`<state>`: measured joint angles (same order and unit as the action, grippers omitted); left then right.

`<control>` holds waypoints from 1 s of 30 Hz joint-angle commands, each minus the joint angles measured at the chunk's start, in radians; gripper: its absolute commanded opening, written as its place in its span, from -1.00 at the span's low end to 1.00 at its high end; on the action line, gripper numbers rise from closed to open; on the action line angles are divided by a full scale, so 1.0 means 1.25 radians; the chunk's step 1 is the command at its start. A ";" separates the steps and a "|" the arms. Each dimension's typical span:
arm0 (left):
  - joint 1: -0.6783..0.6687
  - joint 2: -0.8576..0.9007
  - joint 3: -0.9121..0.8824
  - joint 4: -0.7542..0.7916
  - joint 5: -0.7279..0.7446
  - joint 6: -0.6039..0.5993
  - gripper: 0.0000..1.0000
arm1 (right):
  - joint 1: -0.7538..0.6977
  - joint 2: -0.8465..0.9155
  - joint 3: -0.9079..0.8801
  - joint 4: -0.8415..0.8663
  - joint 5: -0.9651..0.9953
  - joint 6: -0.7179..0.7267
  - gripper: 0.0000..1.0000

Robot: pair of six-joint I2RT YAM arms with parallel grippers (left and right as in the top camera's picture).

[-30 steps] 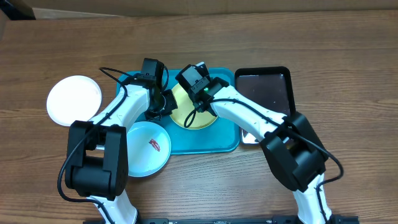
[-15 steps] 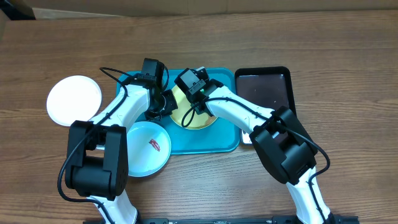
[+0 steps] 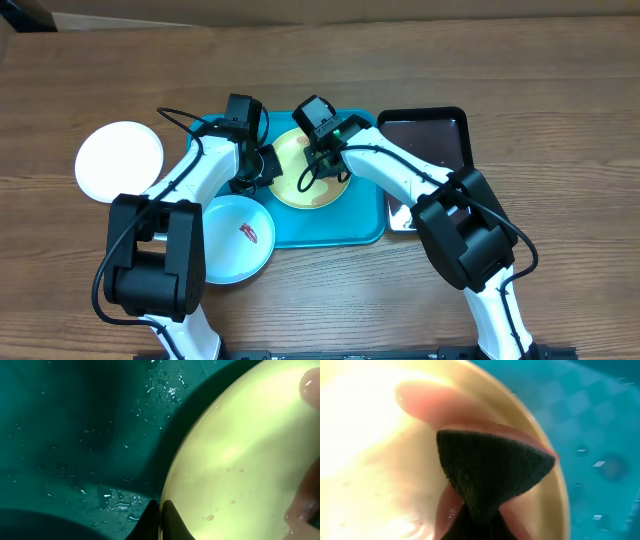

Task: Clean dirty plates on tray and stack at the side
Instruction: 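Scrub the yellow plate's sauce with the sponge while the left gripper holds it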

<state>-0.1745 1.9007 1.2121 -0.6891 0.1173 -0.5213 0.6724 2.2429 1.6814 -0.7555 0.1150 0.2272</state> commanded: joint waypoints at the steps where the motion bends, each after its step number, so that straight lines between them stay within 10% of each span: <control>1: -0.008 0.007 -0.006 0.005 0.023 0.013 -0.92 | 0.031 0.060 -0.032 -0.016 -0.225 0.010 -0.93; 17: -0.008 0.007 -0.006 0.005 0.023 0.016 -0.92 | -0.050 0.043 0.096 -0.062 -0.579 -0.033 -0.93; 30: -0.008 0.007 -0.006 0.005 0.023 0.019 -0.92 | -0.242 -0.063 0.199 -0.326 -0.566 -0.126 -0.93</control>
<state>-0.1772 1.9007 1.2106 -0.6842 0.1379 -0.5175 0.4110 2.2448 1.9022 -1.1343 -0.5728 0.1192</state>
